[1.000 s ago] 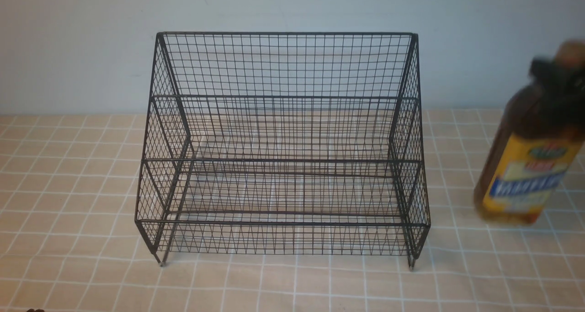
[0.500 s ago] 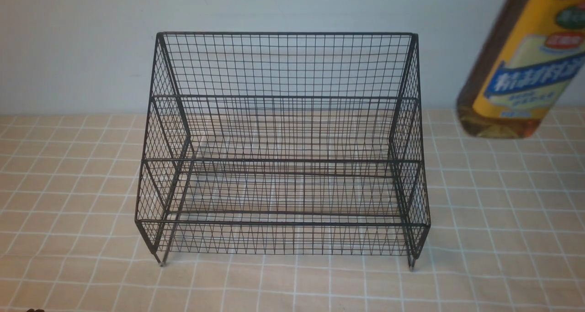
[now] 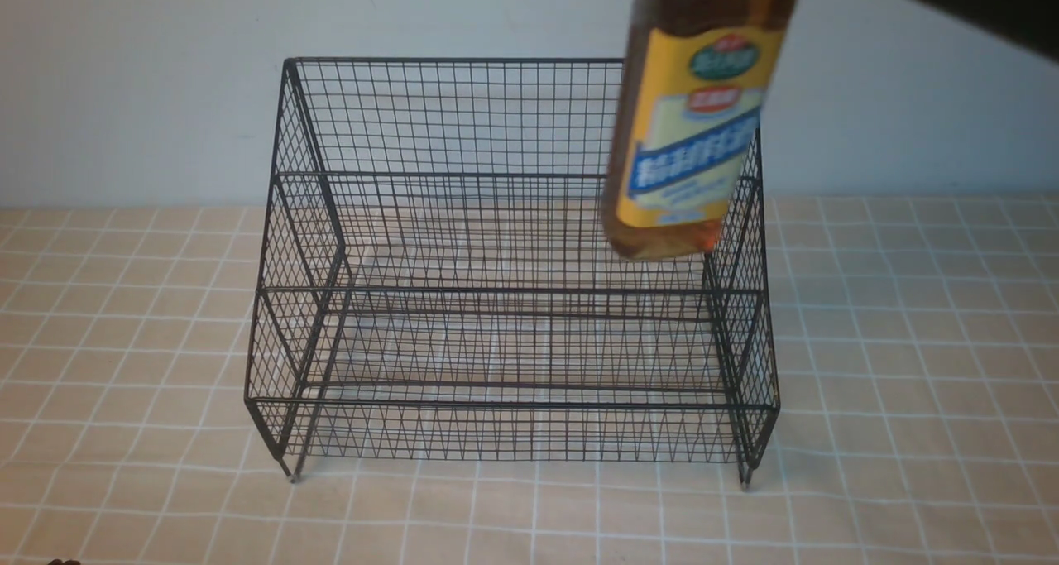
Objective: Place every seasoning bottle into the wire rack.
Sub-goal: Use the right arm to put the condiment bottle back on the shelf
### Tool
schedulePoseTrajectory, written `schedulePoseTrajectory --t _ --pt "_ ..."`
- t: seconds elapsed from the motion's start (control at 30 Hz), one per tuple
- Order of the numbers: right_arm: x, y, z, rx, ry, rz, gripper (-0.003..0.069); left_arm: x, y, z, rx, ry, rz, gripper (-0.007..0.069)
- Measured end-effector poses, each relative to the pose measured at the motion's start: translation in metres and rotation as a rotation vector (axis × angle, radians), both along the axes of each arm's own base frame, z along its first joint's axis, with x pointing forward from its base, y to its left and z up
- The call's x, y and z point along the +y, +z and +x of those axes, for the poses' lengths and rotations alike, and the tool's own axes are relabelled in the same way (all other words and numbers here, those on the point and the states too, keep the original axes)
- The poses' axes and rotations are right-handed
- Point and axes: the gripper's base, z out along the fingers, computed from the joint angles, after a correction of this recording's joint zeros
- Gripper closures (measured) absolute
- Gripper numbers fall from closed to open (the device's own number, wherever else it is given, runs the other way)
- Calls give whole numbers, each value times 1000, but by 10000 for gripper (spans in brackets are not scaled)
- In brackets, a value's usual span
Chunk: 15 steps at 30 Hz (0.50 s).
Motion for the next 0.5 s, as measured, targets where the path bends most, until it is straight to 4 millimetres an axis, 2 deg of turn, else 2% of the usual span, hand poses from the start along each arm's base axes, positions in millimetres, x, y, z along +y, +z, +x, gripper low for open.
schedulePoseTrajectory --t 0.1,0.37,0.5 --pt "6 -23 12 117 -31 -41 336 0 0 0 0 0 0 631" --pt "-2 -55 18 367 -147 -157 336 0 0 0 0 0 0 631" --pt "-3 -63 19 430 -170 -178 337 0 0 0 0 0 0 631"
